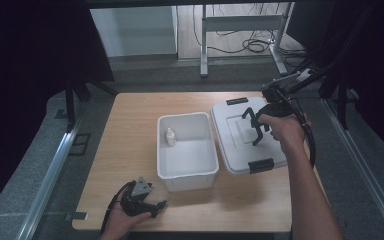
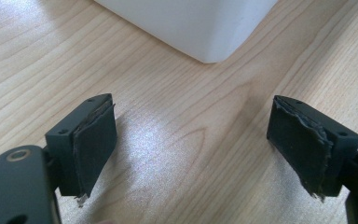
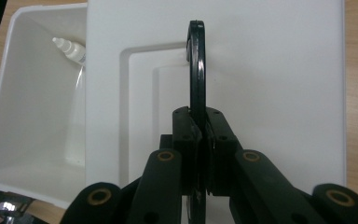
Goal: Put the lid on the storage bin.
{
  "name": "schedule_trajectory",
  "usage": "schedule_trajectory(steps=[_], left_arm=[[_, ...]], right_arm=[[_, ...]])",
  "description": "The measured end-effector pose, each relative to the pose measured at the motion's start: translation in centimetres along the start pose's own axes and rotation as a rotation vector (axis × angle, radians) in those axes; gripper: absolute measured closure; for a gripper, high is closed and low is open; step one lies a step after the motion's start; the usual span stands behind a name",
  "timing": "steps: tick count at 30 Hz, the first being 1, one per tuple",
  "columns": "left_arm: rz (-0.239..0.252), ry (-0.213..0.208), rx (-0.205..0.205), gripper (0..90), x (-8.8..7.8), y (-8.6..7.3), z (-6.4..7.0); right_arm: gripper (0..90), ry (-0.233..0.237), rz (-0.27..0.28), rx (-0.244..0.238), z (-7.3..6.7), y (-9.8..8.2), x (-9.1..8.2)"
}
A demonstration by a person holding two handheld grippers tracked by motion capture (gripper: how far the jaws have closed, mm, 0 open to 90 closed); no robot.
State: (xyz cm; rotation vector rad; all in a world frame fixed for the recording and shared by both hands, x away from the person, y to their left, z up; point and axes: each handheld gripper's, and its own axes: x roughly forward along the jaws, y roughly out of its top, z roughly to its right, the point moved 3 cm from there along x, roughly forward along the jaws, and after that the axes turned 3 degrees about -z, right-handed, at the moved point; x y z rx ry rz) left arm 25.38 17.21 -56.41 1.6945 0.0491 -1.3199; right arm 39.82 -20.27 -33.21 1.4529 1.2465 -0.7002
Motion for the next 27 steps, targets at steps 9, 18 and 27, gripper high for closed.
schedule_trajectory(steps=[9,18,27], left_arm=[[0.001,0.001,0.000,15.3,0.1,0.0,0.0],[0.009,0.003,-0.002,15.3,0.1,0.0,0.0],[0.013,0.004,-0.003,15.2,0.1,0.0,0.0]], right_arm=[[85.3,0.009,-0.002,0.049,-1.0,-0.9,-0.1],[85.4,0.018,-0.015,0.072,-2.9,-1.2,0.8],[85.3,0.026,-0.011,0.068,-5.7,-1.1,1.1]])
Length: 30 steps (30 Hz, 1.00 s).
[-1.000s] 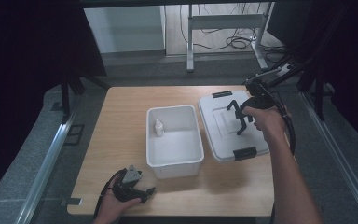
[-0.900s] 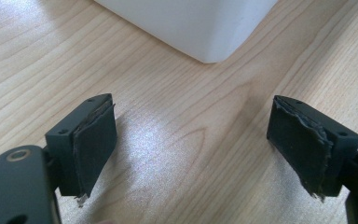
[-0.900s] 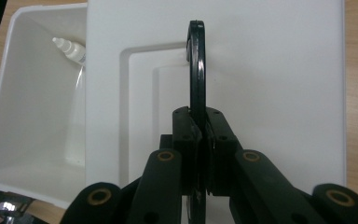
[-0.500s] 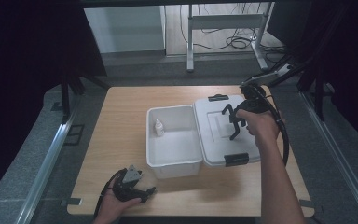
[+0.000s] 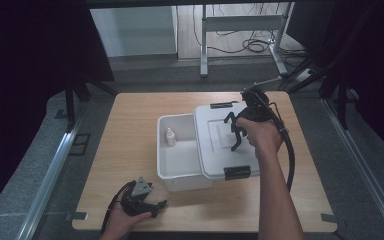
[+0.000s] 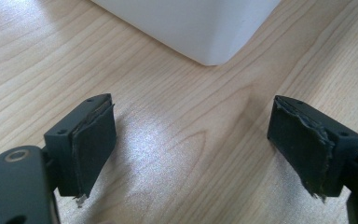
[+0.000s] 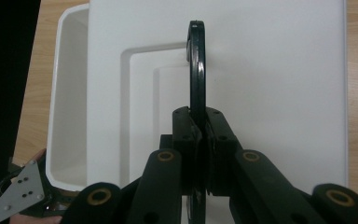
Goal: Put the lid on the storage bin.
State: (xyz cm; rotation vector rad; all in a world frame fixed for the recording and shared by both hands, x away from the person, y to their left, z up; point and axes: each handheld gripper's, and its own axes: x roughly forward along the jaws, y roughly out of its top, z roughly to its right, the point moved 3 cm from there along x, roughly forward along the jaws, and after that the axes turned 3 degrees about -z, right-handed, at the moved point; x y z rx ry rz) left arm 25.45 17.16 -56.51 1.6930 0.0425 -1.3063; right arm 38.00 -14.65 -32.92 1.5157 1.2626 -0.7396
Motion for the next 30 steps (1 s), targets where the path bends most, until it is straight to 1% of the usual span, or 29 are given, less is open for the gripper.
schedule_trajectory(steps=[4,5,9,10,11,13,18,28,30], left_arm=[[0.002,0.001,-0.001,15.2,0.0,0.0,0.0],[0.002,0.001,0.000,15.2,0.0,0.0,0.0],[0.003,0.001,-0.001,15.2,0.0,0.0,0.0],[0.003,0.001,-0.001,15.2,0.0,0.0,0.0],[0.003,0.002,-0.002,15.2,0.0,0.0,0.0],[0.003,0.002,-0.001,15.2,0.0,0.0,0.0],[0.001,0.000,0.000,15.1,0.0,0.0,0.0],[0.001,-0.001,0.000,15.1,0.0,0.0,0.0],[0.002,-0.001,0.000,15.1,0.0,0.0,0.0]], right_arm=[[85.3,0.001,-0.004,-0.002,-0.5,0.0,0.5],[85.4,-0.001,-0.012,-0.005,-0.9,0.0,0.8],[85.3,0.000,-0.013,-0.009,-1.7,0.0,1.3],[85.3,0.000,-0.013,-0.009,-1.7,0.0,1.3],[85.3,0.003,-0.014,-0.009,-2.1,0.0,1.5],[85.3,-0.001,-0.011,-0.008,-2.2,0.0,1.6],[85.3,0.000,-0.011,0.014,-2.8,0.1,2.1],[85.4,0.010,-0.009,0.021,-4.1,0.4,2.5],[85.4,0.011,-0.012,0.020,-4.6,0.4,2.7]])
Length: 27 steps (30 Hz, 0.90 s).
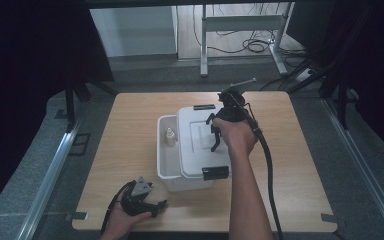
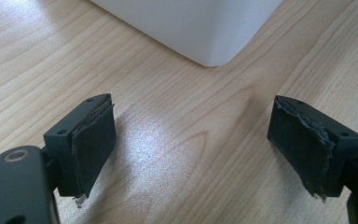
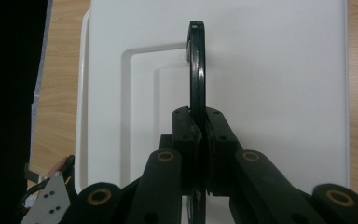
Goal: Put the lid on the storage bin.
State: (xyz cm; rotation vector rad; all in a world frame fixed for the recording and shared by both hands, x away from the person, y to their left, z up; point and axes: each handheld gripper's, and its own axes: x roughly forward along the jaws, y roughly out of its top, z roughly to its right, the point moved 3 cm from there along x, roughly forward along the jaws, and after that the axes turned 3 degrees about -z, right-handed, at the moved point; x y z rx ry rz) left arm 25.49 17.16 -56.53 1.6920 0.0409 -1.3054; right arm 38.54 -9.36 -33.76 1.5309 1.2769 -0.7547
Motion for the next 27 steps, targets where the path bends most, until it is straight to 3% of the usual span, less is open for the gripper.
schedule_trajectory(steps=[11,27], left_arm=[[0.000,-0.001,0.001,15.0,0.0,0.0,0.0],[0.000,-0.002,0.003,15.0,0.0,0.0,0.0]], right_arm=[[85.4,0.014,-0.009,-0.013,-2.5,0.3,1.1],[85.4,0.017,-0.019,-0.014,-4.8,0.1,2.7]])
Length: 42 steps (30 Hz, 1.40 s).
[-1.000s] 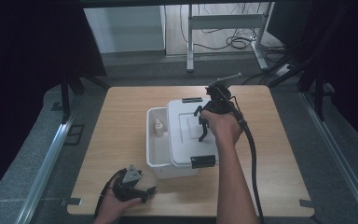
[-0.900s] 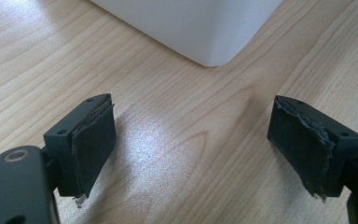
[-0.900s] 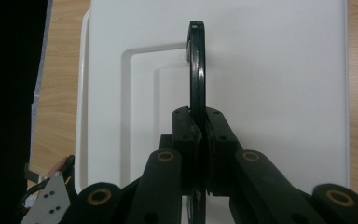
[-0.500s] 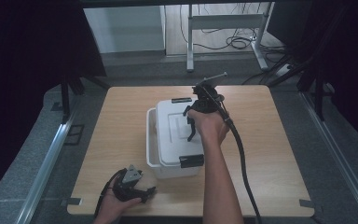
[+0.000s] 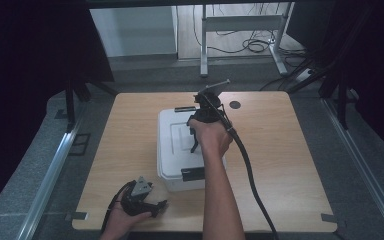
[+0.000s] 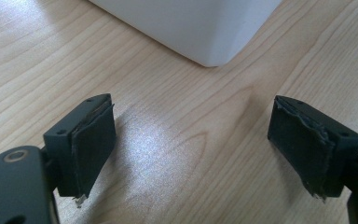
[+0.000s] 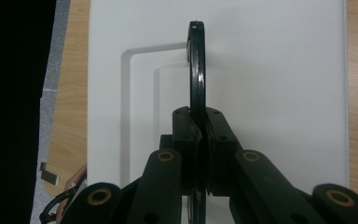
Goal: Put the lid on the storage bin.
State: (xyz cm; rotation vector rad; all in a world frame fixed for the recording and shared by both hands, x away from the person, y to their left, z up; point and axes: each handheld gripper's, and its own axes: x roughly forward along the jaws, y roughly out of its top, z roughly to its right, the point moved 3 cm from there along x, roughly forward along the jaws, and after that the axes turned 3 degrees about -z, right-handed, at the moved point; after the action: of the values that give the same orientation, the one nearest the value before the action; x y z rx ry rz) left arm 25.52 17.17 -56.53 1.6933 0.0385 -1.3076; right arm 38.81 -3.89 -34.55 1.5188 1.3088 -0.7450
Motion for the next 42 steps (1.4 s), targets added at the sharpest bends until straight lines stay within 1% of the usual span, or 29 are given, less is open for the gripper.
schedule_trajectory(steps=[4,13,17,18,21,27,32,37,42], left_arm=[[0.001,0.000,0.000,14.9,0.0,0.0,0.0],[0.001,-0.001,0.001,14.8,0.0,0.0,0.0],[0.001,-0.002,0.002,14.9,0.0,0.0,0.0],[0.000,-0.002,0.002,14.9,0.0,0.0,0.0],[0.000,-0.003,0.004,14.8,0.0,0.0,0.0],[0.000,-0.004,0.005,14.7,0.0,0.0,-0.1],[-0.001,-0.004,0.006,14.6,0.0,0.0,-0.1],[-0.001,-0.006,0.008,14.6,0.1,0.1,-0.1],[-0.001,-0.006,0.008,14.6,0.1,0.1,-0.1]], right_arm=[[85.4,-0.002,-0.004,-0.001,-0.2,0.0,0.2],[85.4,0.010,0.002,0.008,-0.3,0.2,0.9],[85.3,0.016,0.002,0.023,-0.1,0.4,1.5],[85.3,0.012,-0.002,0.026,0.0,0.4,1.9],[85.4,0.015,-0.004,0.035,0.0,0.4,2.6],[85.2,0.006,0.001,0.029,-0.2,0.4,3.1],[85.3,0.014,0.006,0.033,0.2,0.4,3.3],[85.0,0.036,0.015,0.045,0.9,0.3,3.7],[84.8,0.031,0.017,0.039,0.8,0.4,3.8]])
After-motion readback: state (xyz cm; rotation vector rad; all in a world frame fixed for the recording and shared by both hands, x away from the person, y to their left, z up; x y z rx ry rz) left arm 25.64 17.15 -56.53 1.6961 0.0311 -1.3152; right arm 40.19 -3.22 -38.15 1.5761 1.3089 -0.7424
